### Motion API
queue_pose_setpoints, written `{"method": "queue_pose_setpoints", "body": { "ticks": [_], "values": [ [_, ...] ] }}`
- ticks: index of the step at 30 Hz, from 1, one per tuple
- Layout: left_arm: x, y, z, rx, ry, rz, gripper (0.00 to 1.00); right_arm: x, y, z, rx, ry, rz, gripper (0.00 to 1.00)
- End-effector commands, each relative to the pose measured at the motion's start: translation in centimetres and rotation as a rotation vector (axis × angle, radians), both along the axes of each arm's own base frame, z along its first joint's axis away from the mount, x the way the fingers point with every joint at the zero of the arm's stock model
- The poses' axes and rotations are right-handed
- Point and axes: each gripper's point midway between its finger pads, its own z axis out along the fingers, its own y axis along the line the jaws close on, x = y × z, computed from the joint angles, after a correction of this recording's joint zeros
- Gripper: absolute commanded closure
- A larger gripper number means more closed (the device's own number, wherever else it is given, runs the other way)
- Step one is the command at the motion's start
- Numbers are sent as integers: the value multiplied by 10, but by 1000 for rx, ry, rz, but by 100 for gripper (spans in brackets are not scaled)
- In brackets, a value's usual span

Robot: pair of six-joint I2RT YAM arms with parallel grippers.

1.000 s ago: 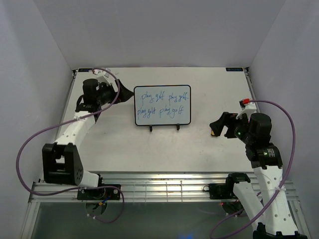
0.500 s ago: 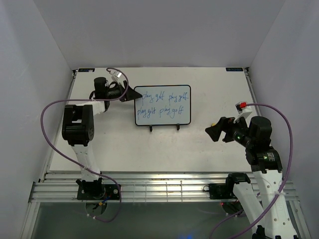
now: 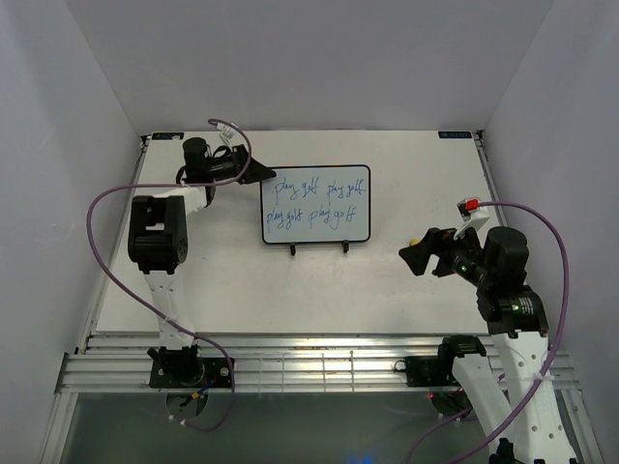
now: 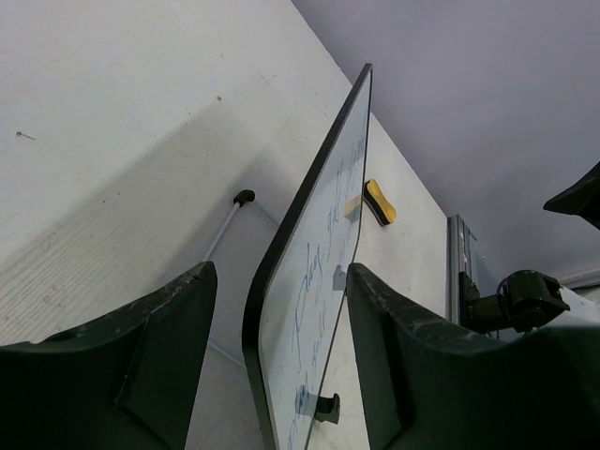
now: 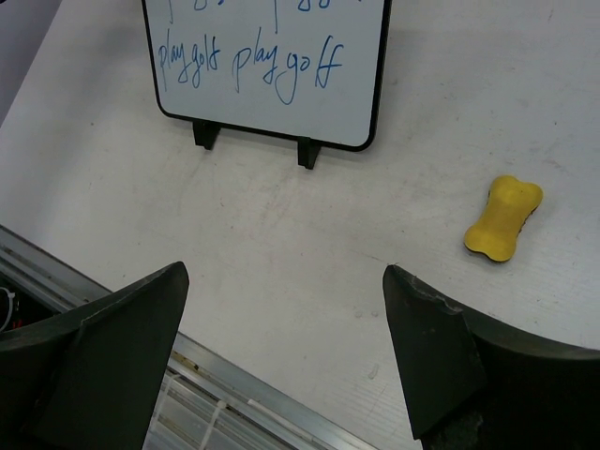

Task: Erase the whiteboard

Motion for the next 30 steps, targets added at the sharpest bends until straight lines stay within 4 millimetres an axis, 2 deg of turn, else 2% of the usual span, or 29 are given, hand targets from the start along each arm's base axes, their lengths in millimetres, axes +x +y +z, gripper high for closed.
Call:
{"method": "queue_pose_setpoints", "body": {
  "ticks": [1, 3, 6, 14, 16, 22, 27, 30],
  "values": [
    [-2, -6, 12, -10, -50, -54, 33, 2, -1, 19, -1, -83, -3, 10],
    [-1, -8, 11, -10, -48, -57, 34, 1, -1, 19, -2, -89, -5, 10],
    [0, -13, 9, -12, -44, -67, 42, 1, -2, 19, 1, -94, -7, 9],
    [5, -21, 3, -26, -23, -65, 51, 2, -2, 19, 10, -103, -21, 8],
    [6, -21, 4, -31, -23, -65, 58, 2, -2, 20, 12, -104, -21, 7],
    [5, -23, 3, -40, -15, -75, 67, 1, -4, 20, 7, -107, -27, 7],
    [1, -23, 5, -43, -24, -79, 84, 0, -4, 18, 1, -103, -29, 7],
    [-2, -23, 9, -48, -33, -95, 100, 0, -5, 19, -1, -107, -31, 7]
  ]
}}
